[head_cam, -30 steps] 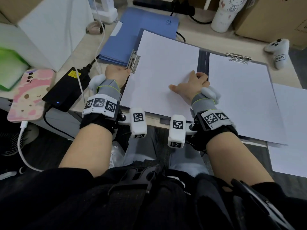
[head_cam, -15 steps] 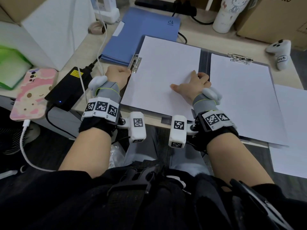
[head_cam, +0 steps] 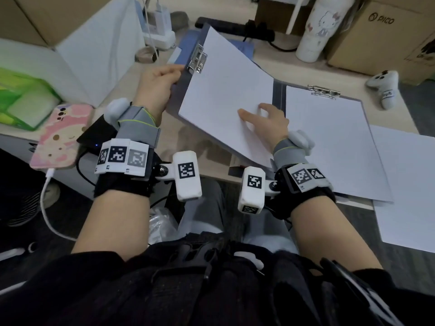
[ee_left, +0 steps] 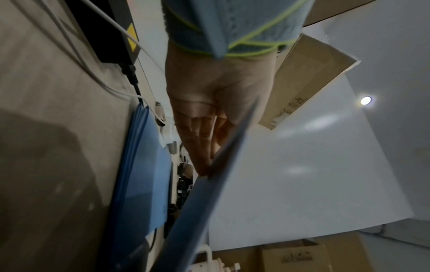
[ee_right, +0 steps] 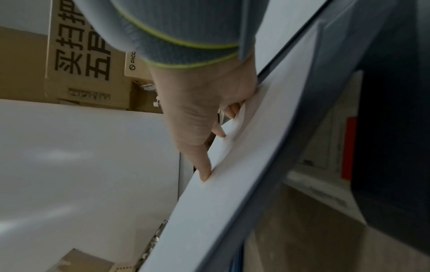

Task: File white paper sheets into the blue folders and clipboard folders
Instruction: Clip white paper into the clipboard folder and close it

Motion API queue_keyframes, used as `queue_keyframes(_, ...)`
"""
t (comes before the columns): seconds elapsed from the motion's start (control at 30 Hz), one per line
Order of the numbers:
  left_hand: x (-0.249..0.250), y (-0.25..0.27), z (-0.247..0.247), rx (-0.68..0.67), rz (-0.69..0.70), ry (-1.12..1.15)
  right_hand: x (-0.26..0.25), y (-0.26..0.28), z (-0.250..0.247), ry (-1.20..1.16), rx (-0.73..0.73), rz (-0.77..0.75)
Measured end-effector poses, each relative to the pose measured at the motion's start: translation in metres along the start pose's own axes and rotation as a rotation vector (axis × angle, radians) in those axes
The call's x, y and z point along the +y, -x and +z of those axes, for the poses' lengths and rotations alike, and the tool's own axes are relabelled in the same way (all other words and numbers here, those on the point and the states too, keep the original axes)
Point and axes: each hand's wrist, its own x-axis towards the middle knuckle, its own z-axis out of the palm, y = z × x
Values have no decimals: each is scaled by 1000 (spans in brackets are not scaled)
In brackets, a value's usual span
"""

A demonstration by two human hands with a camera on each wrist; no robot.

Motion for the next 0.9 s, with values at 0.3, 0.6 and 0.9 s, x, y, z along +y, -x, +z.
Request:
queue_keyframes(0.3,36,40,53,-248,105,169,-7,21,-23,-251,-184,-104)
queue_keyframes(0.6,41,69,118,-598,280,15,-12,56,-86,-446,-127,-278)
queue_keyframes(0.9,24,84,182,-713,347,-121,13,89,-140,-767,565,-462)
